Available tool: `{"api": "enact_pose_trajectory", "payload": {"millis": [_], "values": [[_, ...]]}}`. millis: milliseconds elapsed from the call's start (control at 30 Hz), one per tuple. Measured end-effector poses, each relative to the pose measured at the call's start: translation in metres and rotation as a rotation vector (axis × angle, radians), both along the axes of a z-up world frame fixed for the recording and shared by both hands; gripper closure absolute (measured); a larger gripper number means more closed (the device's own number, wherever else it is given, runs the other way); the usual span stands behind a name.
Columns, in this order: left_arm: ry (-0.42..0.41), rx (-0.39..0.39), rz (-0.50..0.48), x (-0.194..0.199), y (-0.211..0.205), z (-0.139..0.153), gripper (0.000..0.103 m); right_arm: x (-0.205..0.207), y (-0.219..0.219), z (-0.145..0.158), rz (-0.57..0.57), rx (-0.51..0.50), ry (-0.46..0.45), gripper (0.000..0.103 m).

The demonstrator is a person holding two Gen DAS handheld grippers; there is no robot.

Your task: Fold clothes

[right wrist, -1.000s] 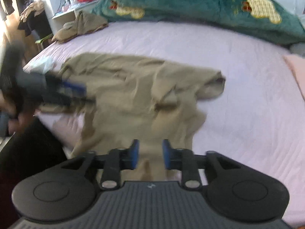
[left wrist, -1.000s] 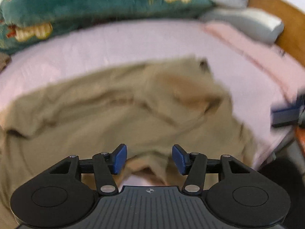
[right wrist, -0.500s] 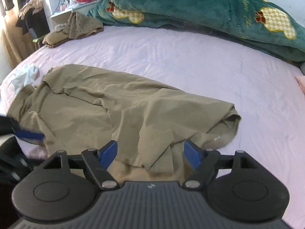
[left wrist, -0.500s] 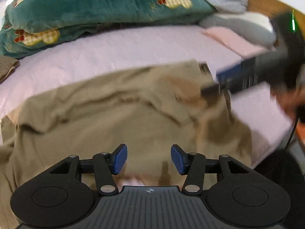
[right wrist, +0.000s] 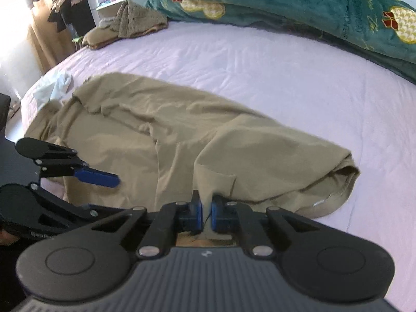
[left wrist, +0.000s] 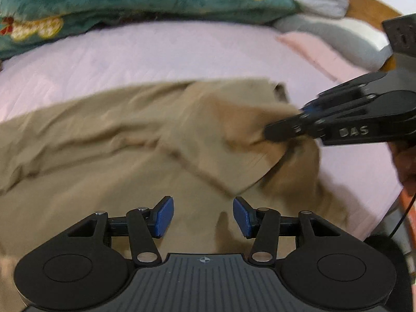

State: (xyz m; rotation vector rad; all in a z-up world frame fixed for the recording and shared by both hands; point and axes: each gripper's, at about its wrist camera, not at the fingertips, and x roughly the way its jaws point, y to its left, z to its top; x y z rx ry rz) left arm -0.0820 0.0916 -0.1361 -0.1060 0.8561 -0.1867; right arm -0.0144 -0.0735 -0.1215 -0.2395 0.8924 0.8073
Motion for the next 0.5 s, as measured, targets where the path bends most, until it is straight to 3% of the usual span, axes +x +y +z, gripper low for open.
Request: {"api": "enact_pose_trajectory", "payload": {"millis": [100, 267, 400, 500], "values": [[-0.017, 0.005, -0.005, 0.011, -0.008, 0.0, 0.051, 0.014, -0.005, 0.013, -0.019, 0.03, 0.004, 0.095], [-0.083, 0.276, -0.191, 0.005, -0.037, -0.005, 0.051, 0.024, -0.007, 0.013, -0.018, 0.036, 0.039, 0.095], [-0.065, 0.286, -0.277, 0.002, -0.048, -0.005, 0.051, 0.027, -0.007, 0.014, -0.021, 0.048, 0.049, 0.095], [-0.078, 0.346, -0.289, 0.003, -0.055, -0.007, 0.05, 0.027, -0.005, 0.014, -0.021, 0.049, 0.059, 0.095]]}}
